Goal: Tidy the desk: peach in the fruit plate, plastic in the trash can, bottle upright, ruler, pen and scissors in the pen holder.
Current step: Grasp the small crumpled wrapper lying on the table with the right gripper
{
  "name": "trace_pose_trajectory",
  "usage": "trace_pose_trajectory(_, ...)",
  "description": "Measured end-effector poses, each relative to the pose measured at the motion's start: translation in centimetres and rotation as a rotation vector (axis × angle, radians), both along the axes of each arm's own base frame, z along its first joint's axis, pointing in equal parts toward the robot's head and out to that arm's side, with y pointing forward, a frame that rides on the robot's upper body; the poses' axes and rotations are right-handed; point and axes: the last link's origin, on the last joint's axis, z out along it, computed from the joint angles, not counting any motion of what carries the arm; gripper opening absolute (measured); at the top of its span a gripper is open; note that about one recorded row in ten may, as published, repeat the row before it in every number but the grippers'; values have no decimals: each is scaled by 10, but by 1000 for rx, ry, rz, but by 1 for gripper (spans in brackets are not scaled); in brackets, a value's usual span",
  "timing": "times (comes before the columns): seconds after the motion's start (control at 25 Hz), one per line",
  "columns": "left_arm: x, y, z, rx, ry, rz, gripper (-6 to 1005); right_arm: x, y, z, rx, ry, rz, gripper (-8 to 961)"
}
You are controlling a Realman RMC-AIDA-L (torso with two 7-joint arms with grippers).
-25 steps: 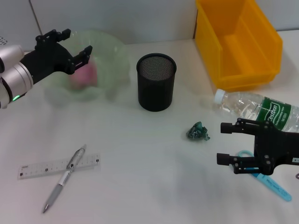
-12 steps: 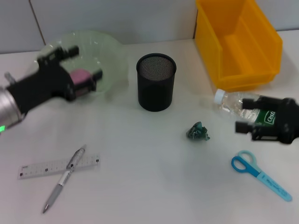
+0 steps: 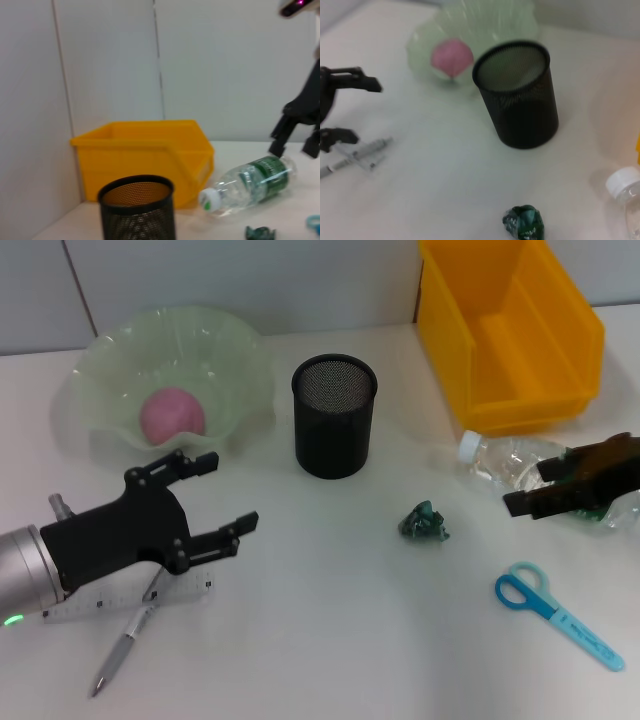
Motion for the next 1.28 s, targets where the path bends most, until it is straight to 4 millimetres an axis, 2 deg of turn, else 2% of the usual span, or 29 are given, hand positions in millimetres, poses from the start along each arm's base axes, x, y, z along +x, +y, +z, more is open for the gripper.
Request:
trace_pose_trajectory(0.08, 1, -8, -3, -33, -19, -12, 833, -17, 8, -6, -22, -53, -32, 820)
trace_pose_trajectory(0.12, 2, -10, -3, -42, -28, -18, 833, -17, 8, -6, -22, -53, -32, 819)
trace_pose_trajectory(0.16, 3, -14, -3, -59, -45, -32, 833, -26, 12, -8, -27, -73, -48, 818)
trace_pose_trajectory(0.24, 3, -14, -3, -59, -45, -32, 833, -29, 15, -8, -28, -81, -57, 816)
trace_pose_trajectory(0.36, 2, -25, -2, -56, -62, -88, 832, -38, 26, -12, -34, -126, -90, 813)
trace_pose_trajectory(0.64, -2, -33, -6, -29, -63, -122, 831, -45, 34, -31, -74, -151, -100, 807)
trace_pose_trajectory(1.0, -7, -33, -4, 17, -79, -104, 830, -46, 36, -34, -78, -161, -94, 799)
trace_pose_trajectory(1.28, -9, -33, -4, -5, -105, -53, 829, -52, 39, -51, -117, -185, -88, 793)
